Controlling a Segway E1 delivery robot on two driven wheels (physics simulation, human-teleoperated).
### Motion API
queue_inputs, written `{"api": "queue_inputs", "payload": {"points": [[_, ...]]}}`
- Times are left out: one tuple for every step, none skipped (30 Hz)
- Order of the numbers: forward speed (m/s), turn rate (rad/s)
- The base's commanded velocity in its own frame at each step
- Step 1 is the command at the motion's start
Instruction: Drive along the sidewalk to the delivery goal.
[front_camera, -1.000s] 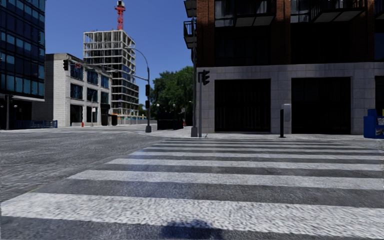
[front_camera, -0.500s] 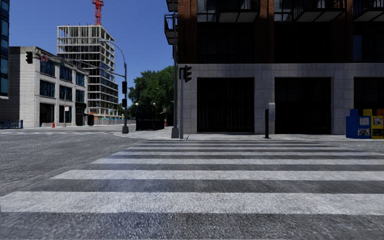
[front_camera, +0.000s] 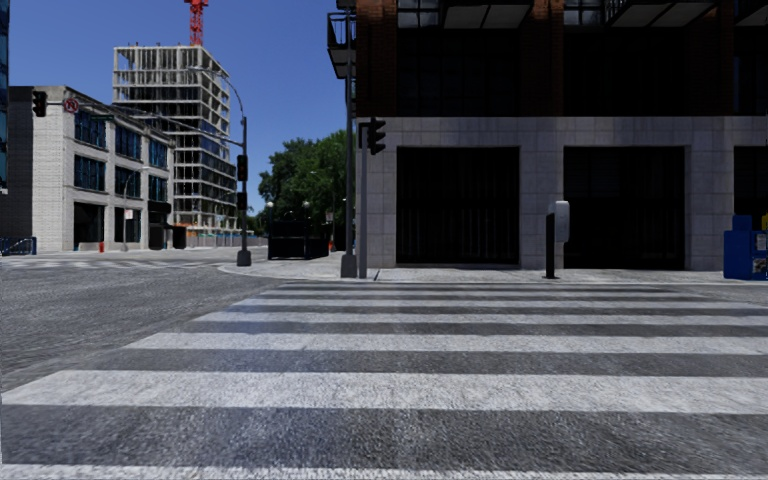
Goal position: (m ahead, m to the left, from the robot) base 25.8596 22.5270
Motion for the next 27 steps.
{"api": "queue_inputs", "payload": {"points": [[1.68, -0.01], [1.68, -0.04], [1.68, -0.06], [1.68, -0.06], [1.67, -0.09], [1.66, -0.11], [1.66, -0.11], [1.66, -0.13], [1.66, -0.13], [1.66, -0.13], [1.66, -0.13], [1.66, -0.13], [1.66, -0.13], [1.66, -0.13], [1.66, -0.13], [1.66, -0.13], [1.66, -0.13], [1.66, -0.15], [1.66, -0.15], [1.66, -0.23], [1.66, -0.23], [1.66, -0.24], [1.66, -0.24], [1.66, -0.28], [1.66, -0.32], [1.65, -0.36], [1.65, -0.36]]}}
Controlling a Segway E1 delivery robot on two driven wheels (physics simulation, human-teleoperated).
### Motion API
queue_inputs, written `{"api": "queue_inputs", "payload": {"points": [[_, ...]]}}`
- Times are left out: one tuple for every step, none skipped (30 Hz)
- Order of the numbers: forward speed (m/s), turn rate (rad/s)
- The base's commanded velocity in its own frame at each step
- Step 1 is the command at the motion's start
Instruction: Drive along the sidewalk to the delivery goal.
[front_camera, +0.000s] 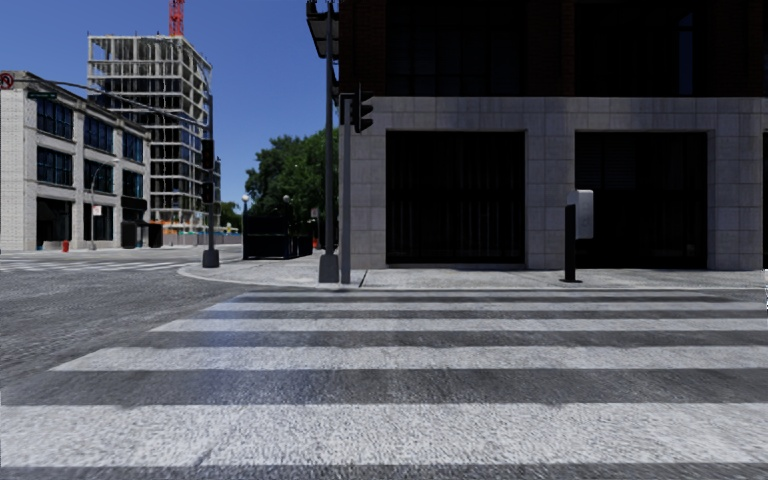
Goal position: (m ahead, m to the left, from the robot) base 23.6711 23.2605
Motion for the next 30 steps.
{"api": "queue_inputs", "payload": {"points": [[1.65, -0.36], [1.64, -0.36], [1.64, -0.36], [1.64, -0.36], [1.64, -0.36], [1.64, -0.36], [1.64, -0.3], [1.64, -0.3], [1.64, -0.13], [1.63, 0.0], [1.63, 0.0], [1.63, 0.0], [1.67, 0.0], [1.73, 0.0], [1.73, 0.0], [1.78, 0.0], [1.8, 0.0], [1.82, 0.0], [1.82, 0.0], [1.84, 0.0], [1.86, 0.0], [1.86, 0.0], [1.86, 0.0], [1.87, 0.0], [1.9, 0.0], [1.9, 0.0], [1.9, 0.0], [1.91, 0.0], [1.91, 0.0], [1.91, 0.0]]}}
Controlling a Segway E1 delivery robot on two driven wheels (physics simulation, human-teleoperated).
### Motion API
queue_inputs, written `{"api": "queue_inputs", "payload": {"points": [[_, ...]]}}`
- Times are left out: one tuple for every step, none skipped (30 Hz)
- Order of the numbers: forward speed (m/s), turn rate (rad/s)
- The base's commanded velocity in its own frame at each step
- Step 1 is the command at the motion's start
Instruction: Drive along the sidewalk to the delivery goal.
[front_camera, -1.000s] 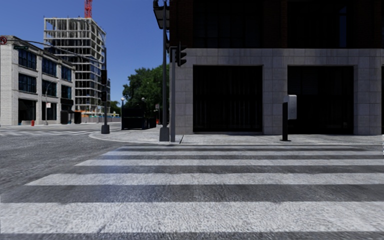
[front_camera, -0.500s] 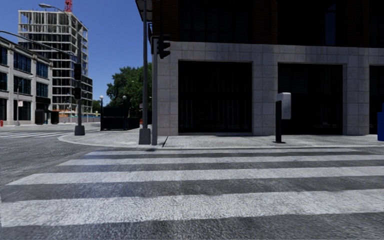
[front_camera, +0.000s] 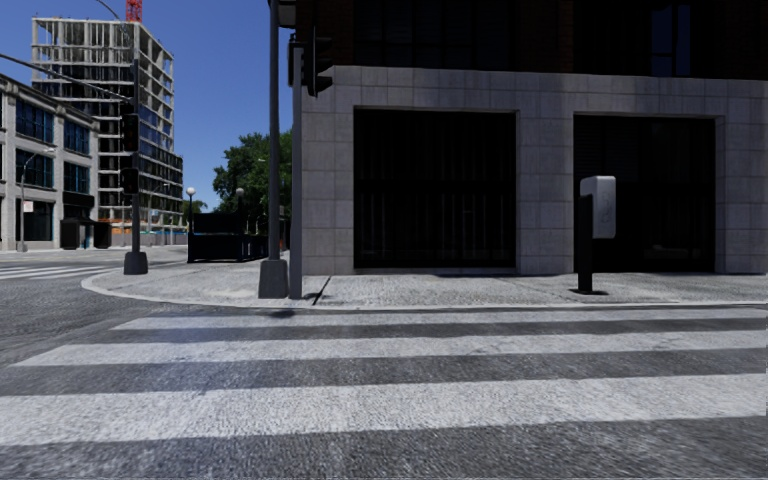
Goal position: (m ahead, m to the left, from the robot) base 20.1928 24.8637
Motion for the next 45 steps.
{"api": "queue_inputs", "payload": {"points": [[1.91, 0.0], [1.91, 0.0], [1.91, 0.0], [1.91, 0.0], [1.91, 0.0], [1.91, 0.0], [1.91, 0.0], [1.91, 0.0], [1.91, 0.0], [1.91, 0.0], [1.91, 0.0], [1.91, 0.0], [1.91, 0.0], [1.91, 0.0], [1.92, 0.0], [1.92, 0.0], [1.92, 0.0], [1.92, 0.0], [1.92, 0.0], [1.92, 0.0], [1.92, 0.0], [1.92, 0.0], [1.92, 0.0], [1.92, 0.0], [1.92, 0.0], [1.92, 0.0], [1.92, 0.0], [1.92, 0.0], [1.92, 0.0], [1.92, 0.0], [1.92, 0.0], [1.92, 0.0], [1.92, 0.0], [1.92, 0.0], [1.92, 0.0], [1.92, 0.0], [1.92, 0.0], [1.92, 0.0], [1.92, 0.0], [1.92, 0.0], [1.92, 0.0], [1.92, 0.0], [1.92, 0.0], [1.92, 0.0], [1.92, 0.0]]}}
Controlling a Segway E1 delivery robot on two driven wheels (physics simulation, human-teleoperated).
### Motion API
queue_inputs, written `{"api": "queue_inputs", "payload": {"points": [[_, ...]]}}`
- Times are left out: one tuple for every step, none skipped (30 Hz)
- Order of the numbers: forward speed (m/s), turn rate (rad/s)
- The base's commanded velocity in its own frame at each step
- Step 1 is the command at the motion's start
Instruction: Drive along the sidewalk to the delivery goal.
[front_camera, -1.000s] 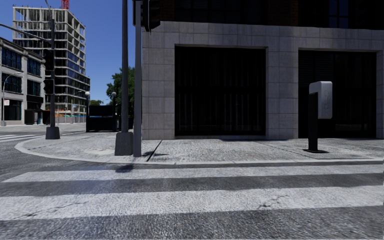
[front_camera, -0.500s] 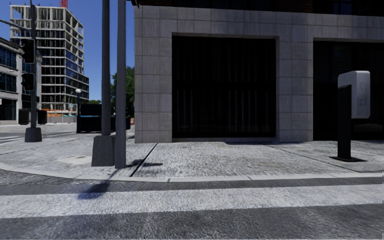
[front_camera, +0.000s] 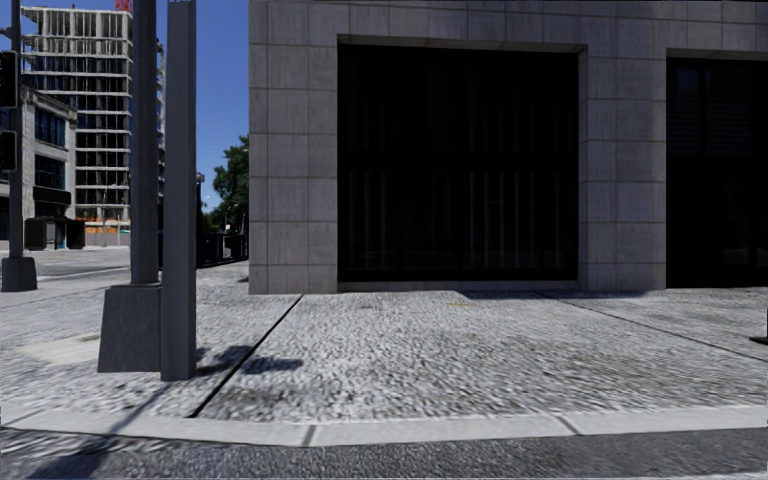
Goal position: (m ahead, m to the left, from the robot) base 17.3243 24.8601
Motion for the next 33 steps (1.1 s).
{"api": "queue_inputs", "payload": {"points": [[1.92, 0.0], [1.92, 0.0], [1.85, 0.0], [1.67, 0.0], [1.67, 0.0], [1.53, 0.0], [1.48, 0.0], [1.47, 0.0], [1.47, 0.0], [1.46, 0.0], [1.46, 0.0], [1.44, 0.0], [1.44, 0.0], [1.4, 0.0], [1.39, 0.0], [1.38, 0.17], [1.38, 0.17], [1.38, 0.4], [1.38, 0.49], [1.38, 0.49], [1.38, 0.51], [1.38, 0.51], [1.38, 0.52], [1.38, 0.52], [1.38, 0.5], [1.38, 0.5], [1.38, 0.49], [1.38, 0.49], [1.38, 0.49], [1.38, 0.49], [1.38, 0.49], [1.38, 0.49], [1.38, 0.49]]}}
